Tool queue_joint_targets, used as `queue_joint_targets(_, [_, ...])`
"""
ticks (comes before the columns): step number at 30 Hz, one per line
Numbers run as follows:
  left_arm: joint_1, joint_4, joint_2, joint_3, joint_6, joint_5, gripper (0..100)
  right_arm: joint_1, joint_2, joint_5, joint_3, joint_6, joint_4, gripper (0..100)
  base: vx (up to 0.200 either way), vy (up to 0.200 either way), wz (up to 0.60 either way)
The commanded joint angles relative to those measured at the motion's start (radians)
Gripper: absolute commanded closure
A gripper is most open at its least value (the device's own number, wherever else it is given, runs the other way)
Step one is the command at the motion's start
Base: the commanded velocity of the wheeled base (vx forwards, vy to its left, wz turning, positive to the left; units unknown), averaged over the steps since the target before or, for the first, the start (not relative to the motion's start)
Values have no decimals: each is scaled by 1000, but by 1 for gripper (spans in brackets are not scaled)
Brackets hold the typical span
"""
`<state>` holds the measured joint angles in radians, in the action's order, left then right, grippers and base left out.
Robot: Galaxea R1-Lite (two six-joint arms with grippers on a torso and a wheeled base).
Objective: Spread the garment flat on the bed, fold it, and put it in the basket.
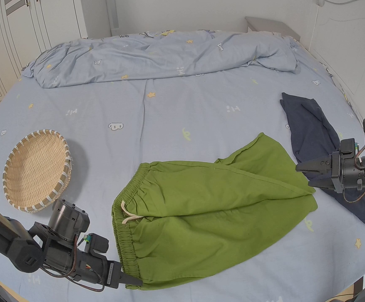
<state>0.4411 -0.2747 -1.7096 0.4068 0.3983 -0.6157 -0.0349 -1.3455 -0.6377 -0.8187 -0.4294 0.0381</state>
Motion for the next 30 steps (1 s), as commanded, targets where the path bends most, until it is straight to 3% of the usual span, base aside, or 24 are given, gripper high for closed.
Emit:
queue_joint_targets(1, [-104, 2, 134, -86, 1, -4, 100, 132, -87, -39, 27, 126, -78, 0, 0, 0, 0])
queue_joint_targets(3, [-116, 2, 163, -106, 17, -4, 100, 138, -109, -40, 52, 178, -86, 0, 0, 0, 0])
queue_joint_targets(6, [-130, 3, 171, -111, 43, -2, 100, 139, -126, -42, 55, 182, -90, 0, 0, 0, 0])
queue_joint_targets(11, [-234, 2, 177, -115, 45, -7, 100, 128, -138, -39, 84, 210, -149, 0, 0, 0, 0])
queue_joint_targets(14, [-268, 2, 176, -120, 43, -15, 100, 135, -196, -42, 108, 290, -149, 0, 0, 0, 0])
queue_joint_targets(22, [-271, 2, 169, -132, 43, -22, 100, 139, -276, -43, 128, 348, -147, 0, 0, 0, 0])
queue_joint_targets(30, [-269, 2, 169, -132, 42, -24, 100, 138, -293, -51, 122, 347, -136, 0, 0, 0, 0])
